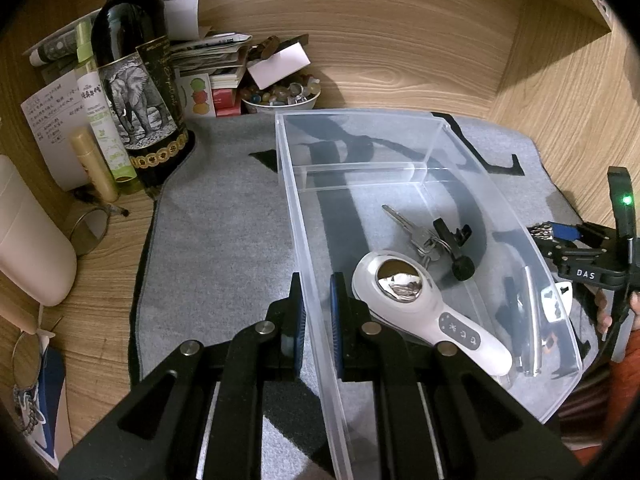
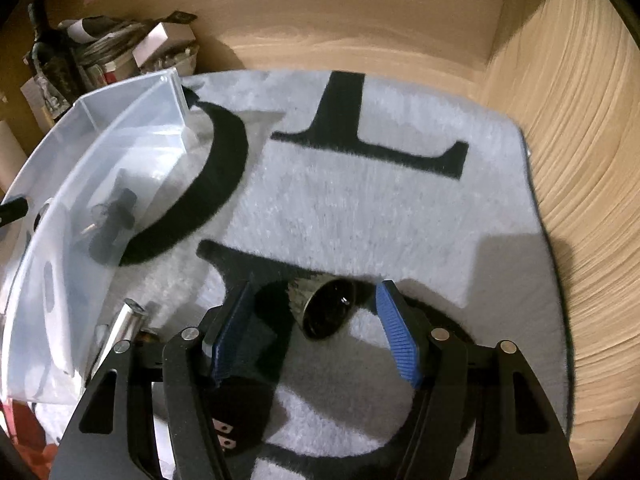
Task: Organize rigid objects
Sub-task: 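Move the right tool back toward the remaining items on the mat, then carry the black round adapter plug over the box with the right tool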
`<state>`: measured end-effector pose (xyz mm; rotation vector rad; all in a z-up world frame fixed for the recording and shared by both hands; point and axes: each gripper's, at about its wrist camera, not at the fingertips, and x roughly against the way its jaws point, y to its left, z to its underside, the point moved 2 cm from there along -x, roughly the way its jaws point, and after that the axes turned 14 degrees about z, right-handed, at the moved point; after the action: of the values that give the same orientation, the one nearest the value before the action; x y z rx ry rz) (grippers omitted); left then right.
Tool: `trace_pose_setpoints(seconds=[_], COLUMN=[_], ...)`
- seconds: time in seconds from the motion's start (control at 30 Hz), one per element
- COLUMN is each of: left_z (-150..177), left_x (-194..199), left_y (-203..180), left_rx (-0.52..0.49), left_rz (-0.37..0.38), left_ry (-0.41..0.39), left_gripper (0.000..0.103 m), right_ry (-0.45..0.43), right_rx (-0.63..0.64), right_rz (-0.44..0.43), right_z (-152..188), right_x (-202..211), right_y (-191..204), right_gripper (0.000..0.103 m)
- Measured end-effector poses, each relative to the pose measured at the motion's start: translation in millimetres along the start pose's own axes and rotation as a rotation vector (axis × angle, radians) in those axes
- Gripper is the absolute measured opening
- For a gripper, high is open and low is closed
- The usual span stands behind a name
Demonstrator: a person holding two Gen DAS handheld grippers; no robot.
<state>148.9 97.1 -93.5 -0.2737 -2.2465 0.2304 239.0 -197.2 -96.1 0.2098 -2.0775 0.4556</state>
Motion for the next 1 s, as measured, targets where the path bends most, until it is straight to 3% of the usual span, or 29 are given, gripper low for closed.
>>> trace_pose_setpoints(seconds=[0.1,0.17,0.6,1.0], left_z=[0.1,0.1,0.0,0.0], left_x=[-0.1,0.0,-0.1,-0.2], left_y=[-0.1,-0.2,-0.5,-0.5], left_rx=[0.0,0.0,0.001,-0.001], left_rz=[0.001,0.0,0.001,-0.001], left_ry=[0.001,0.001,0.001,0.001], left_gripper=[0.01,0.01,0.01,0.01], right_ry=[-0.01,-0.016,-0.091,-0.278], right_rx=[-0.004,-0.005,-0.001,0.057], right_rz=[0.002,-0.006,-0.008,-0.049], right_z=[1.8,1.8,-10.9,-48.4], right_x=[-2.3,-1.5,17.9,78.3], right_y=[-1.1,-2.1,2.0,29.0], right_gripper=[0.047,0.033,0.033,0.033])
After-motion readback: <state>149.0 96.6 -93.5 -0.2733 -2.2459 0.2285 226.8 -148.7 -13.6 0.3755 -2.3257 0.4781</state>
